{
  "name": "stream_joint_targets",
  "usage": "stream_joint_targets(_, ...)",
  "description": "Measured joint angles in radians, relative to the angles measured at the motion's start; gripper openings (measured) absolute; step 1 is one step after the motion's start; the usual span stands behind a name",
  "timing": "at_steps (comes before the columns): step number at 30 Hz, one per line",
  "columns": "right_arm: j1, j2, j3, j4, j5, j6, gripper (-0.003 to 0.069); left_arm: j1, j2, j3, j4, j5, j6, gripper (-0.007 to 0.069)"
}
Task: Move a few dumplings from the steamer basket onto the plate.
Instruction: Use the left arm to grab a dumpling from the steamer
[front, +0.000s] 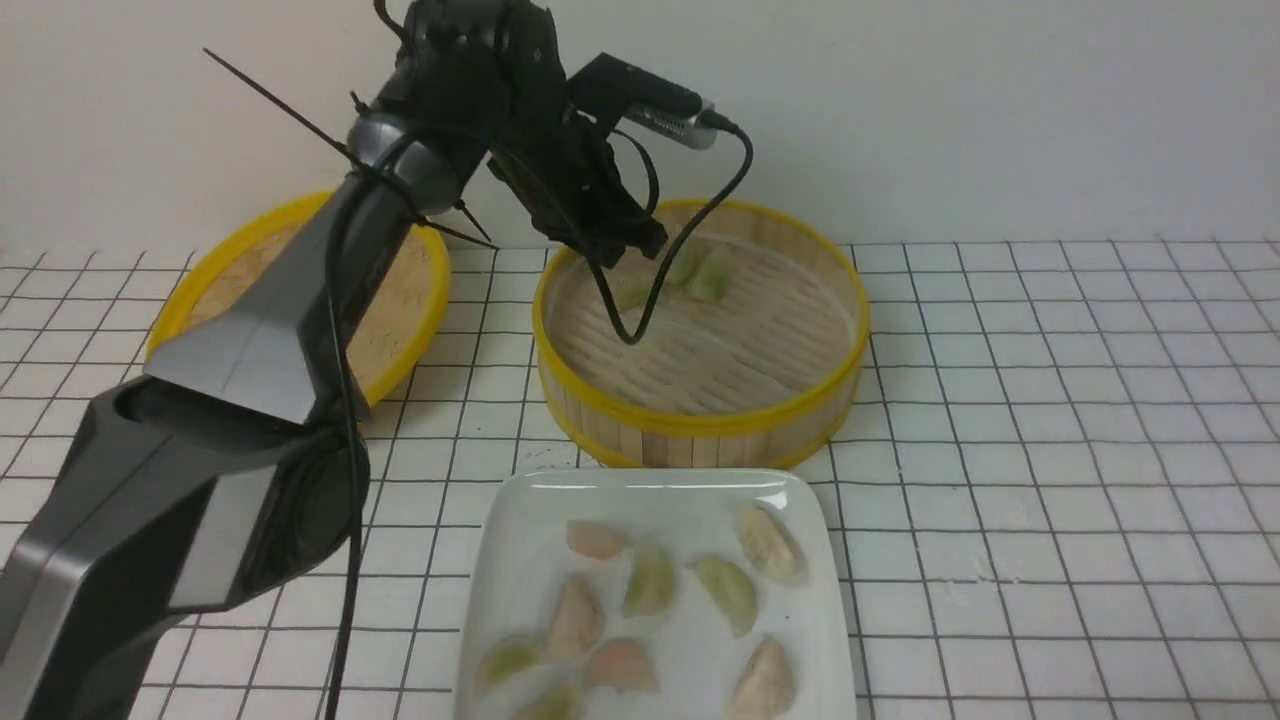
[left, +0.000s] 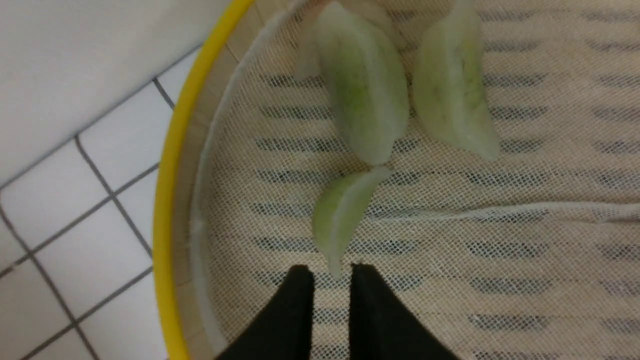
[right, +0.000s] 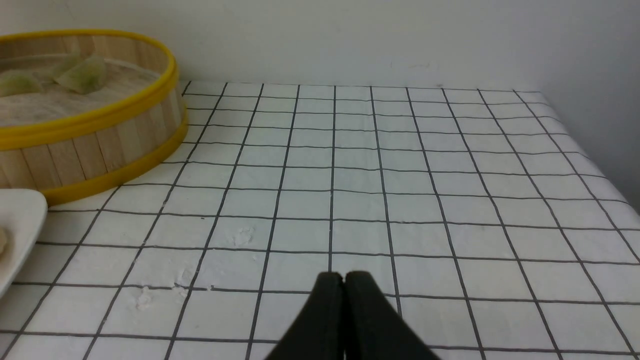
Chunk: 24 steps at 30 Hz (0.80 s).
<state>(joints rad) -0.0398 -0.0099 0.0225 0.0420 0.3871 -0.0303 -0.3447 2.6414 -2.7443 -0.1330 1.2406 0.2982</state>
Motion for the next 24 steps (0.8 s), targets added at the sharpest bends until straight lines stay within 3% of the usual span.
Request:
stream_joint_targets(8,0.0,0.0,0.0,0.0,0.0,0.0,-0.0013,0.0,0.056,-0.003,-0.02,-0.156,0.004,0.0399)
stream_joint_targets(12,0.0,0.0,0.0,0.0,0.0,0.0,-0.0013,0.0,0.088,-0.004,-0.027,-0.184,0.004,0.0421)
stream_joint_targets(17,0.0,0.0,0.0,0.0,0.0,0.0,-0.0013,0.0,0.122,-0.008,-0.039,-0.187,0.008,0.0362)
stream_joint_targets(19,0.0,0.0,0.0,0.0,0.0,0.0,-0.0013,0.0,0.122,-0.009,-0.041,-0.181,0.007,0.0314)
stream_joint_targets(22,0.0,0.0,0.0,0.0,0.0,0.0,-0.0013,-0.001,0.106,-0.009,-0.039,-0.137,0.007,0.0141)
stream_joint_targets(24,0.0,0.0,0.0,0.0,0.0,0.0,-0.0013,-0.001,0.086,-0.006,-0.025,-0.09,0.007,0.0135)
